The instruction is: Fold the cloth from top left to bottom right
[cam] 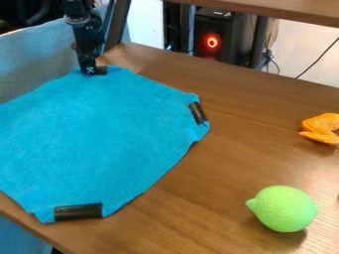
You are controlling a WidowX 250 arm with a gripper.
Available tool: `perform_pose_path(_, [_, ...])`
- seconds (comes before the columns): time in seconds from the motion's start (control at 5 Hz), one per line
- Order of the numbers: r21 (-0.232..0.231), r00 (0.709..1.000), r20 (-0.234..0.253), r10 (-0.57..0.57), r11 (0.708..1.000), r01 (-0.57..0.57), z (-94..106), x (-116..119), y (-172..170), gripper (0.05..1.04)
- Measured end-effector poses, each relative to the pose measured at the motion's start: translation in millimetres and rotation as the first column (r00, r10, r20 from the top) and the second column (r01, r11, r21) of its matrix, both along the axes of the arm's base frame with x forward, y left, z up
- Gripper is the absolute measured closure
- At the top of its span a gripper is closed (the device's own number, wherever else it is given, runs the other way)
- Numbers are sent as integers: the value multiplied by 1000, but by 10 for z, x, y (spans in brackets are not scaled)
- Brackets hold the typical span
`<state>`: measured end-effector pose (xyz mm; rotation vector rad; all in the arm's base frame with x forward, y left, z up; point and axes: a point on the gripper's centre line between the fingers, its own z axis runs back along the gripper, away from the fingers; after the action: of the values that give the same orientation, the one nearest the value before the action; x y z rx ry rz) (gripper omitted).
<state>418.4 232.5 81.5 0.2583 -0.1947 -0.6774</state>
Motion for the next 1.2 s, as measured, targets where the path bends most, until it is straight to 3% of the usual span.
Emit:
perform_pose_path(0.2, [-43,999,34,8,999,-7,126,54,-14,1033])
perform_pose_path(0.4, [-85,998,55,4,996,1,226,-57,-42,1033])
perform_pose_path(0.6, [-91,995,94,-40,995,48,440,-283,-161,1033])
perform_pose_path(1.0, [-97,981,98,-165,980,175,556,-1012,-531,1033])
perform_pose_path(1.2, [-88,969,72,-236,966,241,542,-1407,-774,1033])
